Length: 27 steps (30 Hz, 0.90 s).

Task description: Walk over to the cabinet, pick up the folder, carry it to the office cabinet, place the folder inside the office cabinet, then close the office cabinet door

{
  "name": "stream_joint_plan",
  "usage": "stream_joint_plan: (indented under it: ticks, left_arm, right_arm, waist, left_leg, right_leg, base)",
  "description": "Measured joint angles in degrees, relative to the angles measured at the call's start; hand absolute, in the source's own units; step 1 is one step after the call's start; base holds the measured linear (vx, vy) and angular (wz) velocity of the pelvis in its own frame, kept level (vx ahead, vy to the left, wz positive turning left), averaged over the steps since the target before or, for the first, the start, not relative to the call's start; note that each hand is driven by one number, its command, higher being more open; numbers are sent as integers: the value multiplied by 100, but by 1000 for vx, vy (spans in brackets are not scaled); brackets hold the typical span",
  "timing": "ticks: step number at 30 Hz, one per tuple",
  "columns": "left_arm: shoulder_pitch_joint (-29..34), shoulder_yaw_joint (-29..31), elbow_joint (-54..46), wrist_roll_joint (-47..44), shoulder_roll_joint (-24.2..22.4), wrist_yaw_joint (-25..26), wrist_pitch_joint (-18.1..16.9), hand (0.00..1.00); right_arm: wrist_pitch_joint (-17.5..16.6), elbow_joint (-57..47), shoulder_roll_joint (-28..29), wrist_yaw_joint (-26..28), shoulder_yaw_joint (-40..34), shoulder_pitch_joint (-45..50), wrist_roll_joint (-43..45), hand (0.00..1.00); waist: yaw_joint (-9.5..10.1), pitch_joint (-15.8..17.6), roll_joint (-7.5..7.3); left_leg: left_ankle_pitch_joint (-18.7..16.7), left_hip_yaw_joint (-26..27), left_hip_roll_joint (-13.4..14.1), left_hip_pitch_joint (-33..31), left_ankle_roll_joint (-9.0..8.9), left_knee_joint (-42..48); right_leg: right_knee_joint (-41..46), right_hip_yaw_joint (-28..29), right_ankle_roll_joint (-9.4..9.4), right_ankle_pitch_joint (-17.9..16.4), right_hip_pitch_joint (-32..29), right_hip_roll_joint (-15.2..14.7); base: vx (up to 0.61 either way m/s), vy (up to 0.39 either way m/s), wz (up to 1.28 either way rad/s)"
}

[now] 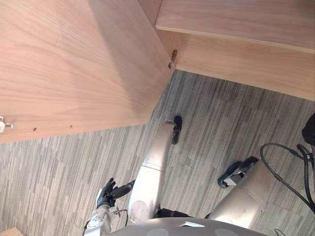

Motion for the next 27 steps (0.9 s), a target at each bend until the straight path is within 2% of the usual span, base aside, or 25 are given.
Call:
stream_joint_plan:
  ticks: [6,9,12,14,16,18,20,23,27]
  left_arm:
    - [-3,32,3,0,-2,-52,0,100]
    - [-8,114,23,20,-2,-81,1,100]
    - [-12,195,154,18,-2,-133,1,100]
    - [-17,392,237,29,8,-182,9,100]
    - [-35,476,222,33,9,-209,8,100]
    - [-75,571,197,43,33,-259,-10,100]
    - [-78,650,183,44,32,-327,6,100]
    - [-154,686,206,72,13,-350,60,100]
    - [-155,964,208,73,-3,-354,123,100]
  right_arm:
    - [45,0,5,53,-4,1,0,100]
    - [182,7,11,55,5,7,-38,100]
    - [811,211,11,151,569,14,-719,100]
    - [1651,651,-9,491,1356,16,-1722,100]
    - [2091,867,-11,672,1848,15,-2205,100]
    - [2564,1237,11,942,2380,24,-2552,100]
    - [2766,1474,86,1076,2480,50,-2665,100]
    - [2864,1593,176,1179,2457,89,-2746,100]
    - [2890,1599,213,1260,2190,170,-2746,100]
  waist:
    - [-68,-1,-4]
    - [-114,0,-5]
    - [-216,0,-13]
    - [-355,-46,-130]
    - [-386,-57,-144]
    - [-402,-125,-276]
    - [-409,-163,-340]
    - [-425,-176,-364]
    - [-437,-283,-510]
  left_leg:
    - [77,8,26,73,-6,-146]
    - [125,16,36,199,-12,-291]
    - [177,80,116,464,-5,-563]
    - [250,137,184,643,11,-814]
    - [268,178,306,762,36,-909]
    - [363,286,348,961,75,-1178]
    - [485,341,375,1165,105,-1475]
    - [674,387,424,1507,128,-1966]
    - [979,442,395,1984,147,-2730]
  right_leg:
    - [-101,-59,-20,22,68,29]
    - [-224,-101,-21,71,170,54]
    - [-520,-132,-21,203,375,154]
    - [-788,-174,-75,336,495,234]
    - [-965,-256,-104,410,654,342]
    - [-1198,-343,-128,498,832,358]
    - [-1483,-506,-158,618,1077,378]
    - [-1975,-717,-171,832,1443,496]
    - [-2626,-945,-179,1106,1867,587]
  base:
    - [21,40,1]
    - [7,11,-2]
    - [29,39,-14]
    - [40,36,-18]
    - [49,29,-15]
    - [52,33,-1]
    - [44,39,9]
    - [20,25,1]
    - [37,17,5]
